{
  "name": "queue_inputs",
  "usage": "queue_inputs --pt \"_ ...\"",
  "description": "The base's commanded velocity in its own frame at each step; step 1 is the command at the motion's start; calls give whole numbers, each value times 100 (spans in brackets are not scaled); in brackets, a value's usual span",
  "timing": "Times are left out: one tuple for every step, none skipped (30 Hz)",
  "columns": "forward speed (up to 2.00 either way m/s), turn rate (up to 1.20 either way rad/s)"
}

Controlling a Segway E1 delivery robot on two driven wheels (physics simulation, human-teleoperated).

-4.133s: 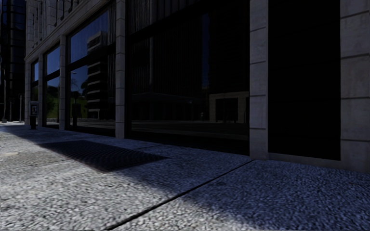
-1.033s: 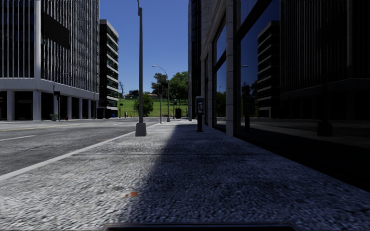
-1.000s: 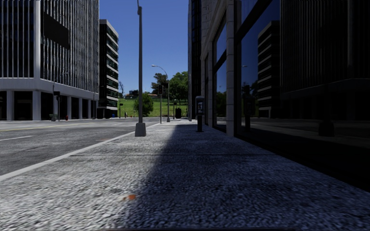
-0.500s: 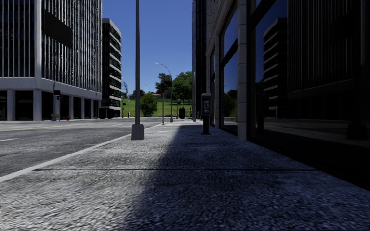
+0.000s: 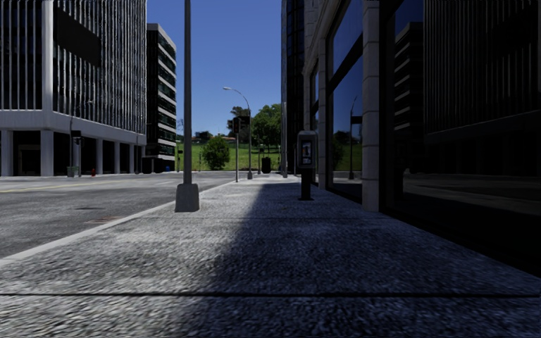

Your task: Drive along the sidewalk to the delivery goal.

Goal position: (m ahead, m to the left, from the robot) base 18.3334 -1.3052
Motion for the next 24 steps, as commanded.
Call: queue_inputs --pt "200 0" --pt "200 0" --pt "200 0" --pt "200 0" --pt "200 0" --pt "200 0" --pt "200 0" --pt "200 0" --pt "200 0" --pt "200 0" --pt "200 0" --pt "200 0" --pt "200 0" --pt "200 0" --pt "200 0" --pt "200 0" --pt "200 0" --pt "200 0" --pt "200 0" --pt "200 0" --pt "200 0" --pt "200 0" --pt "200 0" --pt "200 0"
